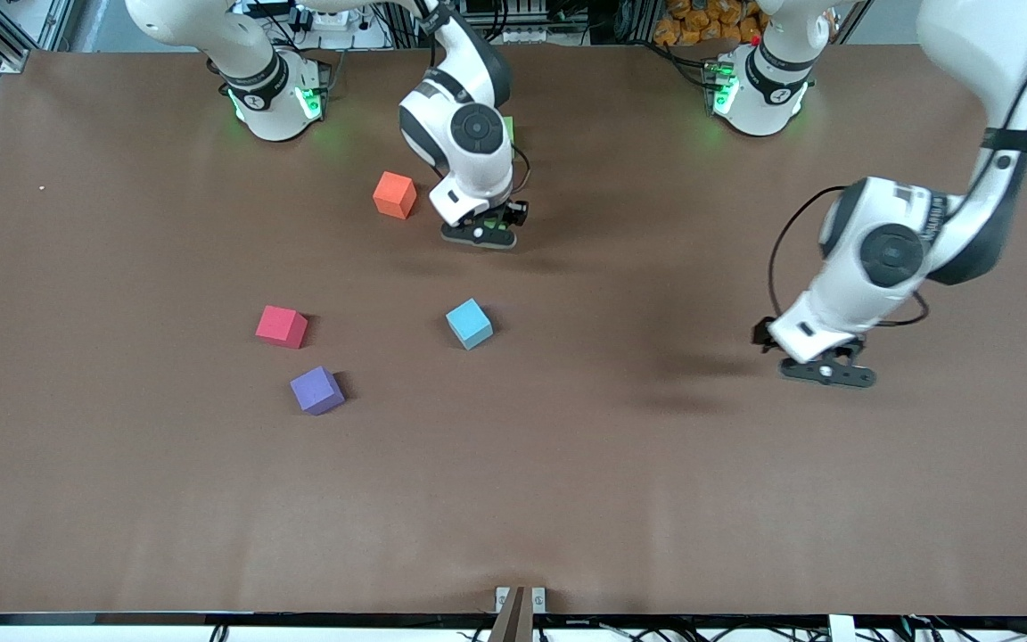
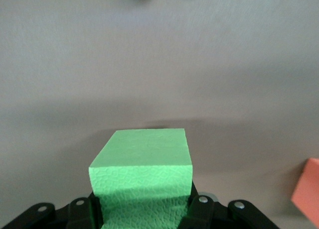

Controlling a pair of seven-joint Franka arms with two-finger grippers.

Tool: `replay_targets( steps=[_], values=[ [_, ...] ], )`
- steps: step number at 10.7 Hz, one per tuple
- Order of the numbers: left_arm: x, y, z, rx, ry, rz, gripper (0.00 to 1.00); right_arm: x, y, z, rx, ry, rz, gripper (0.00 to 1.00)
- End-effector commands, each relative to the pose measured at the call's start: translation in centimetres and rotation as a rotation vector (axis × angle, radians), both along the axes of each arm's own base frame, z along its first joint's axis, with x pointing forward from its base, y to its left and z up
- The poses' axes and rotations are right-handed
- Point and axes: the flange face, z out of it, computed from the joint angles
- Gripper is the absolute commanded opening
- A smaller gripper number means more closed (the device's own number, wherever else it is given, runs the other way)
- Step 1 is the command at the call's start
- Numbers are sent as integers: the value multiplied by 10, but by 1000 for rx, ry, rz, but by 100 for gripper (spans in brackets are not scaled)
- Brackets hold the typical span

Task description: Arrange blocks into number 1

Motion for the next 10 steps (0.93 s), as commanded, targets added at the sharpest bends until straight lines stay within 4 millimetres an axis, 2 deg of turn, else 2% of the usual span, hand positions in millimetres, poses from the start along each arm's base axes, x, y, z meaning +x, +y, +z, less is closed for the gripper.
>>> replay_targets(
  steps=[1,2,3,5,8,10],
  values=[
    [-11,53,-6,-64,54,-57,100,-32,-4,-10,0,-11,-17,0],
    [-15,65,-12,-63,69,-56,100,-41,-2,-14,-9,-8,-20,0],
    [-23,69,-23,-65,95,-51,100,-46,-1,-15,-15,-5,-18,0],
    [-33,66,-39,-74,131,-30,100,-54,2,-16,-15,-4,-9,0],
    [-36,66,-52,-108,156,18,100,-61,6,-17,-19,-3,-18,0],
    [-36,78,-65,-106,173,68,100,-64,8,-18,-21,-3,-17,0]
  ],
)
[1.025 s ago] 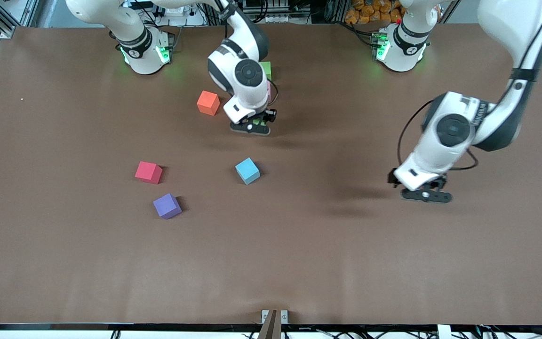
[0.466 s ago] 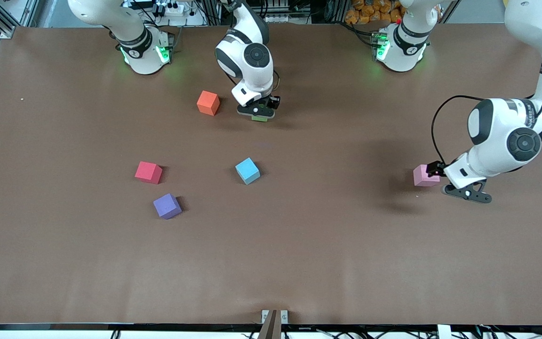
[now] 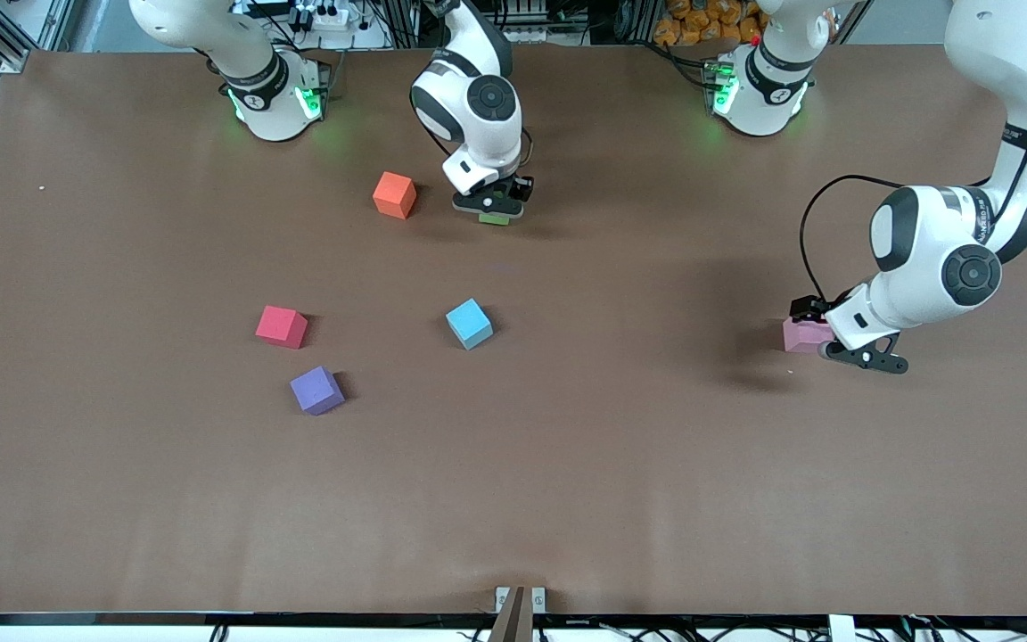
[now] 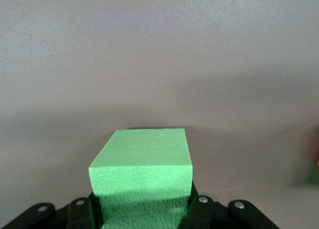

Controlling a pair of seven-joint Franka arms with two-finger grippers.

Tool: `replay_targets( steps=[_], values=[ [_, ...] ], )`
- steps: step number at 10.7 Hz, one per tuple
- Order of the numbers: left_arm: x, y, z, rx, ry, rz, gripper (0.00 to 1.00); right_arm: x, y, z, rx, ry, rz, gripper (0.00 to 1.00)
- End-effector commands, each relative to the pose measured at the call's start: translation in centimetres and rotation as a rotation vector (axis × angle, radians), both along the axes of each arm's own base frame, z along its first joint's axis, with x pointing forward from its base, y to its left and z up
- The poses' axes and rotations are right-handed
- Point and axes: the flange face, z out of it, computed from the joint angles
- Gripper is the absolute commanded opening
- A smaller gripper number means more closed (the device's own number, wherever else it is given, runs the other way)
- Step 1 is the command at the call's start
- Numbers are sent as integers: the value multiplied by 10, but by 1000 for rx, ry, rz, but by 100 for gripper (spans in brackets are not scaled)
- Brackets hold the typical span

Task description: Arrange blocks into number 1

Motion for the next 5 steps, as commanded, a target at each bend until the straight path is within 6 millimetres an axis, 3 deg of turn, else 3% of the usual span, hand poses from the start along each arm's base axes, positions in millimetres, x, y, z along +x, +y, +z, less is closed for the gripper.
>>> replay_targets(
  steps=[1,3,5],
  values=[
    [-1,7,-13,-1,26,83,100,-10,-1,4,4,-1,-12,0],
    [-1,-2,-20,14,37,150,100,-15,0,2,-5,4,0,0],
    [0,-8,-23,17,40,153,100,-19,3,4,-9,-1,-47,100]
  ],
)
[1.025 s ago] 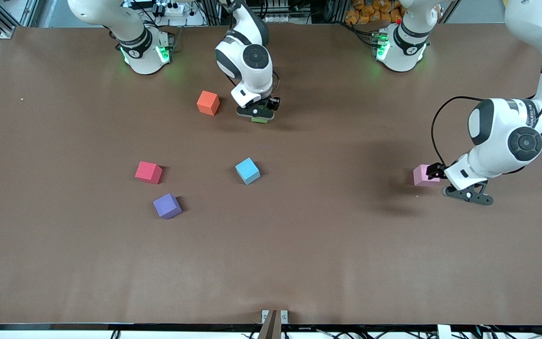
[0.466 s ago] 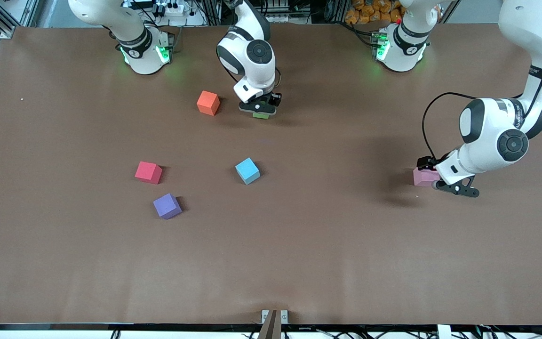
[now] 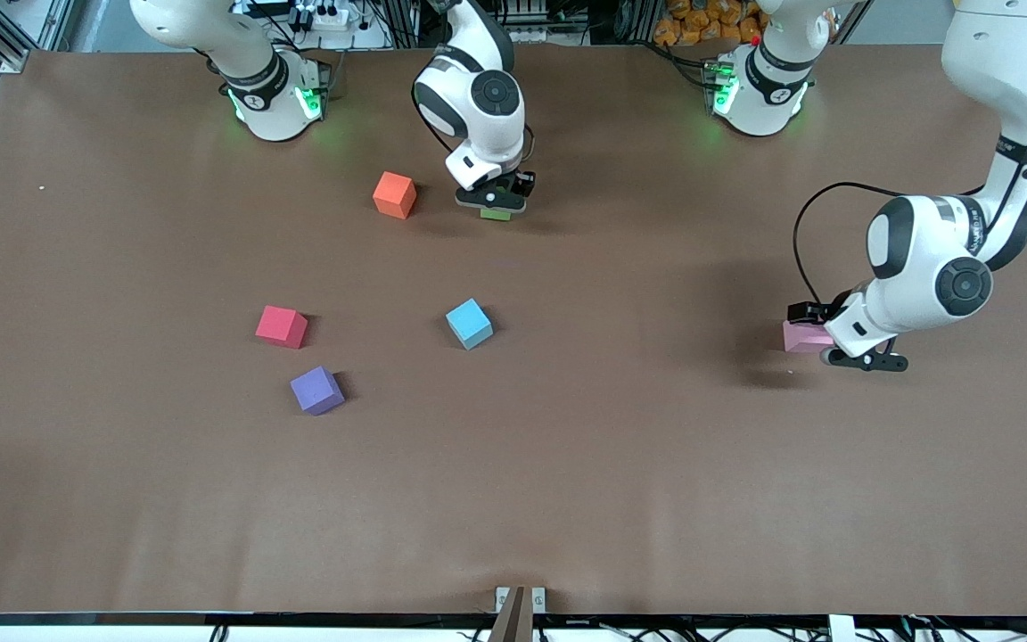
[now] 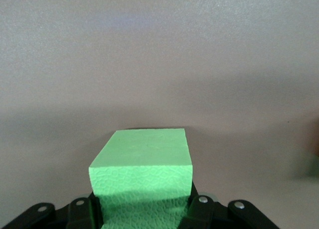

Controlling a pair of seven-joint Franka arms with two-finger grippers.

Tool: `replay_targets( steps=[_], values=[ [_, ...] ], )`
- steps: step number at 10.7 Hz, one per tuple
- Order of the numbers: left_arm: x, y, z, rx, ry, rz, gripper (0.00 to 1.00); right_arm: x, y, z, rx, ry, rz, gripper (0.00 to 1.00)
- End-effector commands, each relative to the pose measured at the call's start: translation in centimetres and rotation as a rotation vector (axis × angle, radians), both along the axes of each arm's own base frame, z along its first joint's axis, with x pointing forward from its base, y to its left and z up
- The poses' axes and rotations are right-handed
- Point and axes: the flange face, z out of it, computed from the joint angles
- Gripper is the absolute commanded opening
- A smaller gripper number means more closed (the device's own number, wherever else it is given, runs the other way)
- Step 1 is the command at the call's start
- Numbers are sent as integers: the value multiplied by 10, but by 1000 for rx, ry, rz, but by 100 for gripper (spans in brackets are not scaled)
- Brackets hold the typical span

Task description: Arrange blocks into number 1

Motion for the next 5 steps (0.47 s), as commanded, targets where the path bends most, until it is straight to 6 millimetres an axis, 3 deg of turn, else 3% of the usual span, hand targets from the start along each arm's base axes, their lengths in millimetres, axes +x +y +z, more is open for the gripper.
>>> replay_targets(
  steps=[1,3,5],
  values=[
    [4,-6,-4,-1,3,16,100,-14,5,9,-7,-17,-123,100],
    [11,-2,-6,7,-3,7,100,-8,10,20,7,-32,-184,100],
    [15,-2,-9,18,-8,-8,100,19,0,41,30,-55,-223,100]
  ],
)
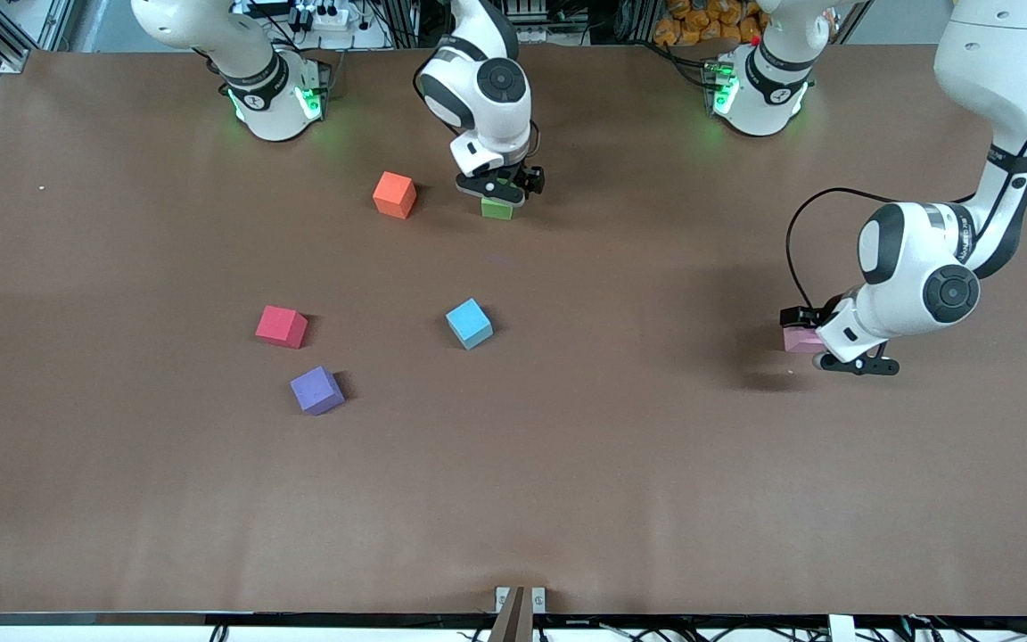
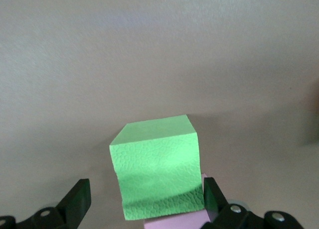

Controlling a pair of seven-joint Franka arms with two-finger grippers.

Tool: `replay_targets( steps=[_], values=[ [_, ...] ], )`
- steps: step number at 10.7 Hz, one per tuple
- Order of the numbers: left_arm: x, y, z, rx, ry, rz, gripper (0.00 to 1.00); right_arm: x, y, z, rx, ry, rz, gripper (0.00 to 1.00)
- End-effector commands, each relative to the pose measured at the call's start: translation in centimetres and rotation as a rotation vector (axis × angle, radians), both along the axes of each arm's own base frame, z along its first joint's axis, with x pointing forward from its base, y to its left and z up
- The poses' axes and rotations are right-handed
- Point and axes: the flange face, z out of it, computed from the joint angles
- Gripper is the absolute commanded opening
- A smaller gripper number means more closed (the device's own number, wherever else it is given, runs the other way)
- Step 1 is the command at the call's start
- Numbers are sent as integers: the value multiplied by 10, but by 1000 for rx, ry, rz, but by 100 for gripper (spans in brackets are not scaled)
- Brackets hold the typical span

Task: Arrange blocks into number 1
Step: 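Carry the pink cube with the left gripper while the right gripper grasps red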

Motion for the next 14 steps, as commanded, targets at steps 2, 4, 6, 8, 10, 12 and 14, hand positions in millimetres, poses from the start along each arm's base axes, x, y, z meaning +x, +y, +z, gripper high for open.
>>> replay_targets(
  steps=[2,4,6,8,10,12,14],
  values=[
    [9,1,-6,35,-14,-37,70,65,-40,50,4,-63,-71,100],
    [10,3,-4,49,-23,-50,0,118,-87,61,-22,-78,-44,100],
    [10,-13,2,50,-27,-68,0,158,-135,62,-63,-62,-11,100],
    [12,-52,19,58,-52,-47,0,188,-186,62,-104,-17,32,100],
    [3,-130,41,63,-69,-11,0,213,-238,62,-120,10,94,100],
    [-8,-215,66,80,-63,43,0,237,-293,61,-112,25,150,100],
    [-33,-293,79,68,-75,41,0,246,-327,61,-95,55,212,100]
  ],
)
